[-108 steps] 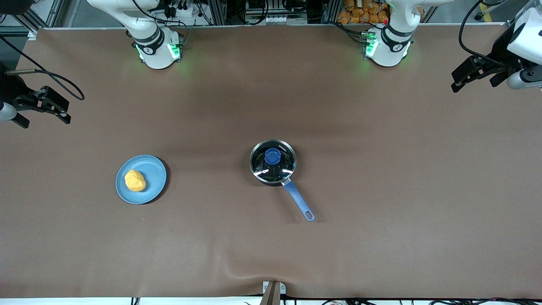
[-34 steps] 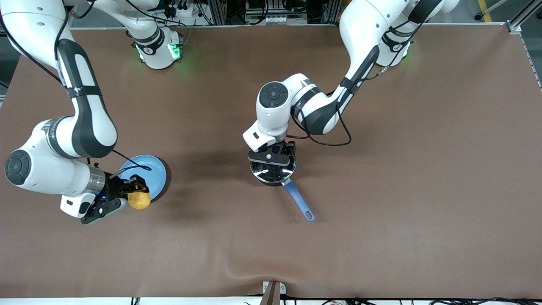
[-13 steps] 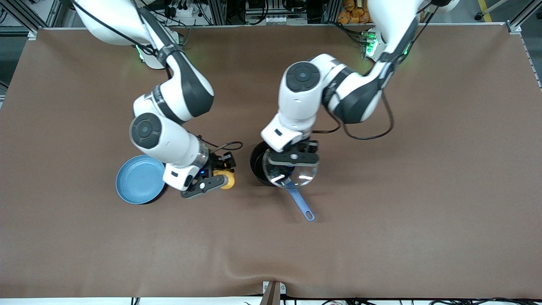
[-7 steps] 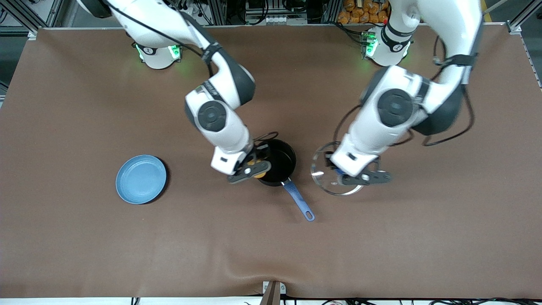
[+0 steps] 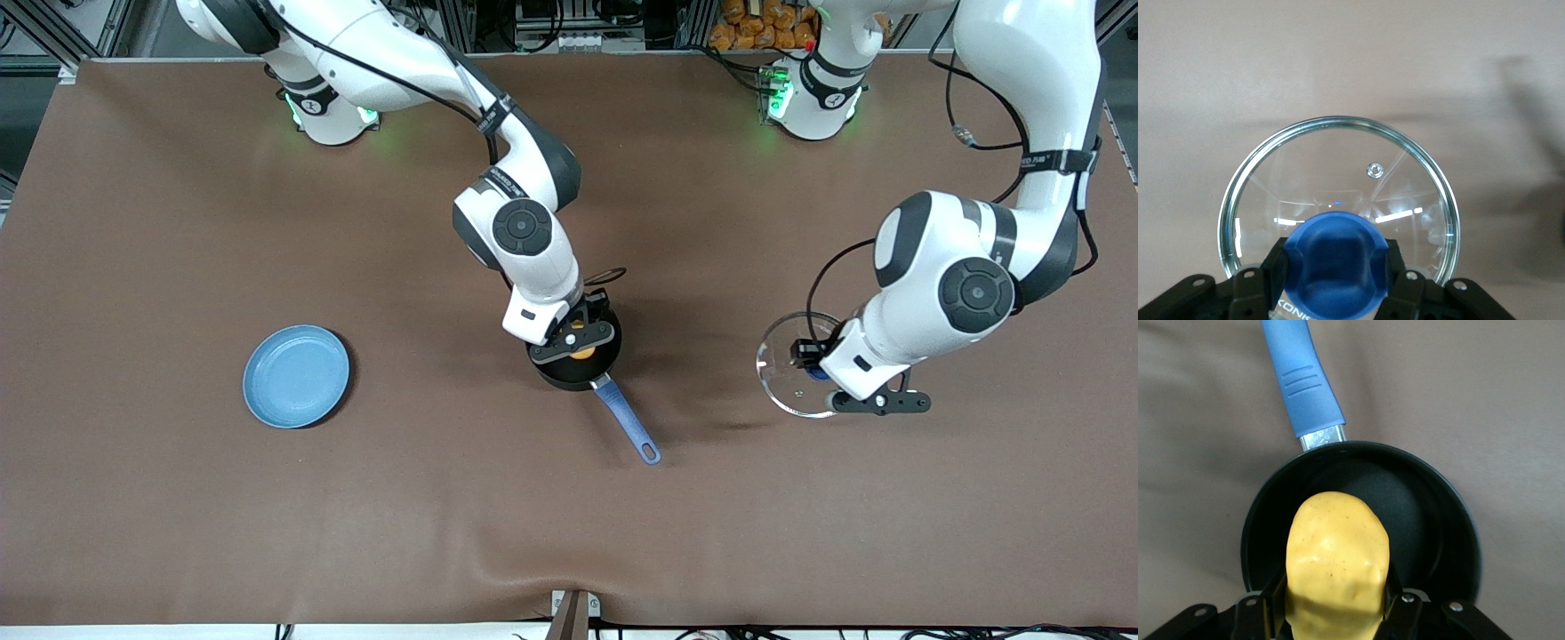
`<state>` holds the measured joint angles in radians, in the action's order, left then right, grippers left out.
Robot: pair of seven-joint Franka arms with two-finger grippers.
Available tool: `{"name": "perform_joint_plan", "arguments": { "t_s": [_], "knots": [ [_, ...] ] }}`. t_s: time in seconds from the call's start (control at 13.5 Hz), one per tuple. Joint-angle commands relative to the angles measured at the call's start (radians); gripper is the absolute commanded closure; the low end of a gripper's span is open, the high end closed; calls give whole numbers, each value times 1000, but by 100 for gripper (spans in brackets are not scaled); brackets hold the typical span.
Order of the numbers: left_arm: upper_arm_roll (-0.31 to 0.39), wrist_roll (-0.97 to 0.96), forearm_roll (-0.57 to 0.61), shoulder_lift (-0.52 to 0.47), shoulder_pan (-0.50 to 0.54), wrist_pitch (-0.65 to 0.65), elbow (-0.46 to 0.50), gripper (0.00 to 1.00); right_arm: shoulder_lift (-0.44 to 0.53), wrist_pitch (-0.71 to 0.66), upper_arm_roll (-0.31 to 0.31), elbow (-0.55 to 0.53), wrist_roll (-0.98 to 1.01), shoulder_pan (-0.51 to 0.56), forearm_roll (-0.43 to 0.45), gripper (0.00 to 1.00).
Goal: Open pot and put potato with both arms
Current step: 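Lower the potato into the pot while the left gripper sets the lid down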
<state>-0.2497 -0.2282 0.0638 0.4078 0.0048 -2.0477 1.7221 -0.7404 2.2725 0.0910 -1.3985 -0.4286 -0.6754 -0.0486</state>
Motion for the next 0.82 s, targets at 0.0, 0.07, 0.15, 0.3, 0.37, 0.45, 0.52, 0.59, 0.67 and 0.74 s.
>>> {"name": "perform_joint_plan", "arguments": {
  "t_s": [0.0,0.07,0.15,0.3,0.37,0.45,0.52,0.59,0.67,0.74],
  "knots": [
    [-10,50,11,-44,21,-103,120,100,-53,54,-8,27,-39,-12,33,100],
    [-13,73,34,-41,52,-141,145,100,-56,58,-10,27,-39,-12,35,100],
    [-13,96,54,-35,72,-175,171,100,-60,58,-11,26,-48,-10,35,100],
    [-13,109,76,-35,95,-250,230,100,-74,59,-16,27,-84,-9,36,100],
    [-13,110,106,-35,107,-296,260,100,-82,59,-23,27,-99,-12,36,100],
    [-11,110,135,-34,119,-346,287,100,-91,59,-25,26,-123,-13,36,100],
    [-13,113,166,-29,145,-395,312,100,-99,61,-25,27,-145,-15,36,100],
    [-13,125,198,-20,168,-432,327,100,-111,73,-25,27,-160,-19,39,100],
    [-13,128,211,-14,179,-449,336,100,-116,87,-25,27,-164,-23,41,100],
    [-13,130,212,-6,181,-459,338,100,-123,91,-25,26,-165,-24,41,100]
  ]
}}
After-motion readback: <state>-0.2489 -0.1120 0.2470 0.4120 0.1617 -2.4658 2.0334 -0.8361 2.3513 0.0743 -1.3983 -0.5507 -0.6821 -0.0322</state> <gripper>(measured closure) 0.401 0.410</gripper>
